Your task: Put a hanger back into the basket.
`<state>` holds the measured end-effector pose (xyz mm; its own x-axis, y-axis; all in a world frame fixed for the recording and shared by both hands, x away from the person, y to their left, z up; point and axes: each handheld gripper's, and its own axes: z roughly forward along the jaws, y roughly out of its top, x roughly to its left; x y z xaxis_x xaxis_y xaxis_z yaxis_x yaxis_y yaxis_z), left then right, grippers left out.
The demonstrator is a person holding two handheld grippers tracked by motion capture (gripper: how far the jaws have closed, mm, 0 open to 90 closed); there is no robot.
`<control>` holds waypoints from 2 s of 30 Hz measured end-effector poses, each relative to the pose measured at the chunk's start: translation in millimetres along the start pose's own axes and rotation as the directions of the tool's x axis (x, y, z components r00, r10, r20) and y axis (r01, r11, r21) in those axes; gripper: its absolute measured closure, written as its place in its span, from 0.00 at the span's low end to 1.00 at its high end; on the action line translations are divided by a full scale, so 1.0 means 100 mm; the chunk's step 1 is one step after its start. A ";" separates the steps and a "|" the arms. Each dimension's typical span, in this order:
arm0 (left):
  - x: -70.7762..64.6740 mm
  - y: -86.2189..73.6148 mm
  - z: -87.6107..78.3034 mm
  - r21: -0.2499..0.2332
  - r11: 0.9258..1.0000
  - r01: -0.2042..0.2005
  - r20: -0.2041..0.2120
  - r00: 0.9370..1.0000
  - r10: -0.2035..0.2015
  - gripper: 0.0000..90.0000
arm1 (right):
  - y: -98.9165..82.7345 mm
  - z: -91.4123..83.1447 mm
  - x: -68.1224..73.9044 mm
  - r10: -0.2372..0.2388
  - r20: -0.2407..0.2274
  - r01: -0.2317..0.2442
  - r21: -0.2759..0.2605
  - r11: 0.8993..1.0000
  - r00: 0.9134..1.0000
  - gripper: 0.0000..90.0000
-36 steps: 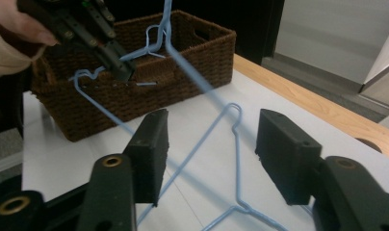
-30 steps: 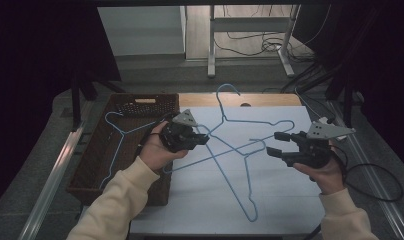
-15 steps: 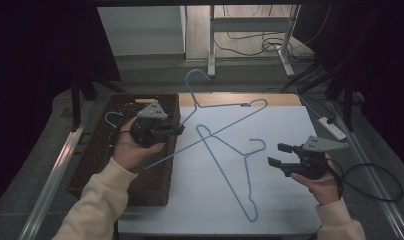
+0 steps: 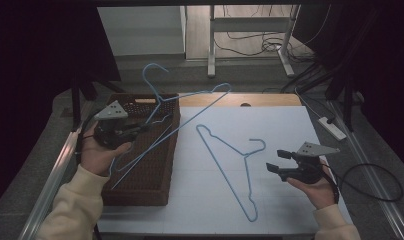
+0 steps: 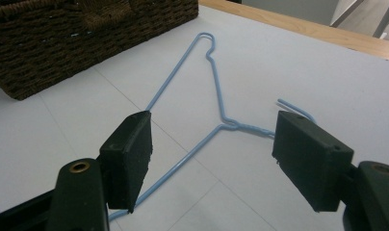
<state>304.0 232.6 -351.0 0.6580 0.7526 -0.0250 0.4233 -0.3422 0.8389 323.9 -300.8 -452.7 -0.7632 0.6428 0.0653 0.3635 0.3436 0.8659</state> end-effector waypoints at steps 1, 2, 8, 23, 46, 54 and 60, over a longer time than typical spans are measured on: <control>0.02 -0.03 -0.02 -0.002 1.000 0.008 -0.007 1.000 -0.008 0.96 | -0.01 0.00 0.00 0.000 0.002 0.000 0.002 1.000 1.000 0.34; 0.04 -0.05 -0.03 -0.001 1.000 0.014 -0.013 1.000 -0.014 0.96 | -0.01 0.00 0.00 0.004 0.003 -0.004 0.004 1.000 1.000 0.34; 0.15 -0.18 -0.12 0.004 1.000 0.030 -0.072 0.997 -0.030 0.96 | -0.03 0.01 0.00 0.005 0.007 -0.005 0.012 1.000 1.000 0.34; 0.44 -0.50 -0.25 0.005 0.993 0.122 -0.197 0.973 -0.118 0.96 | -0.06 0.03 -0.01 0.005 0.010 -0.005 0.028 1.000 1.000 0.34; 0.57 -0.92 -0.07 0.092 0.970 0.226 -0.242 0.950 -0.198 0.96 | -0.07 0.04 -0.02 0.005 0.011 -0.005 0.030 1.000 1.000 0.33; 0.58 -1.01 0.06 0.142 0.955 0.260 -0.230 0.947 -0.224 0.96 | -0.07 0.03 -0.02 0.005 0.012 -0.006 0.031 0.999 1.000 0.33; 0.60 -1.04 0.14 0.174 0.945 0.278 -0.229 0.945 -0.235 0.96 | -0.07 0.03 -0.02 0.004 0.012 -0.004 0.033 0.999 1.000 0.33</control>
<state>308.1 305.1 -447.2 0.3795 0.9201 -0.0968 0.6910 -0.2123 0.6909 324.6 -302.5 -460.8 -0.7555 0.6521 0.0630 0.3844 0.3633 0.8487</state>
